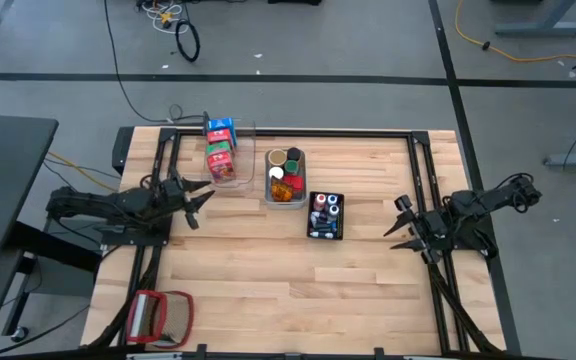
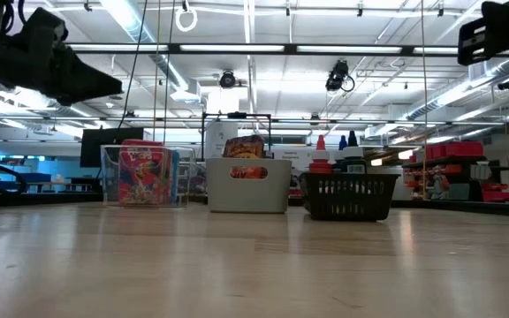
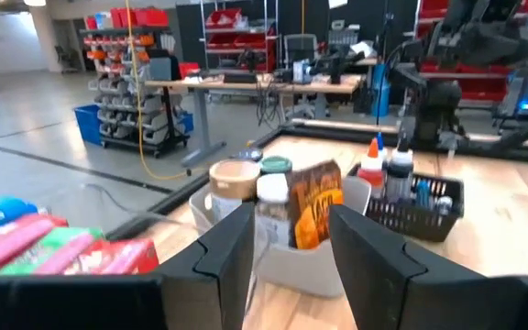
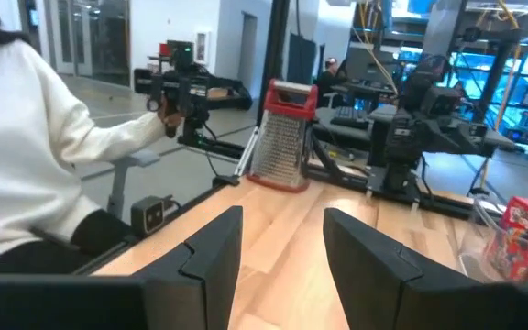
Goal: Pick & Place Kitchen Items
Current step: Return to Home Position
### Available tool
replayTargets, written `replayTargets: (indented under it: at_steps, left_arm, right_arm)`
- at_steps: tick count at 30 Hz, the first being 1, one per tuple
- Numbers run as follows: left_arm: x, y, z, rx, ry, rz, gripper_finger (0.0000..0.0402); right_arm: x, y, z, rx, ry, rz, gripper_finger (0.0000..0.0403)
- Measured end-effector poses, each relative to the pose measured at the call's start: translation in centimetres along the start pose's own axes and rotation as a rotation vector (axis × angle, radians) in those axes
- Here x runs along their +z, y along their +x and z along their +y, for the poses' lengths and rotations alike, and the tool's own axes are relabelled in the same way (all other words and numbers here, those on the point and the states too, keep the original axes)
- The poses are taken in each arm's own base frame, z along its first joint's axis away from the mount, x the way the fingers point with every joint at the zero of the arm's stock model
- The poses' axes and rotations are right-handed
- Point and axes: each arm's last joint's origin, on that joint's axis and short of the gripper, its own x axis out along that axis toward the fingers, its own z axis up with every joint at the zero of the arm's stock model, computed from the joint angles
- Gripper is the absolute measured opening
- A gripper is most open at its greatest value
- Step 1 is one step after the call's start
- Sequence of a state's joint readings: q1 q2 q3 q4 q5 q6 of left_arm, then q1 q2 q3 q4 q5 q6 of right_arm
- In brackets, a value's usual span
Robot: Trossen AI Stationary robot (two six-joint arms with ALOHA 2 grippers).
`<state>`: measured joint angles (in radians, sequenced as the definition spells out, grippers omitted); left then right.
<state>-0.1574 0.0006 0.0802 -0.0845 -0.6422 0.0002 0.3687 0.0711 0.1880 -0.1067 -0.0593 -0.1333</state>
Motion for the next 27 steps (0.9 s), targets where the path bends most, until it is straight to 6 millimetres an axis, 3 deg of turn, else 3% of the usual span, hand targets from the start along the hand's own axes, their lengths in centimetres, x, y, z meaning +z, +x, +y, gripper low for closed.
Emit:
replayTargets:
  at_steps: [20,27]
  left_arm:
    - [-0.6,0.2,-0.3,-0.033,-0.005,-0.012,0.0151]
    - [-0.6,0.2,-0.3,-0.033,-0.005,-0.012,0.0151]
  right_arm:
    - [-0.4,-0.5,0.0,-0.028,0.020,-0.028,0.0165]
    - [-2.7,0.4,0.1,-0.070,0.002,-0.083,0.0165]
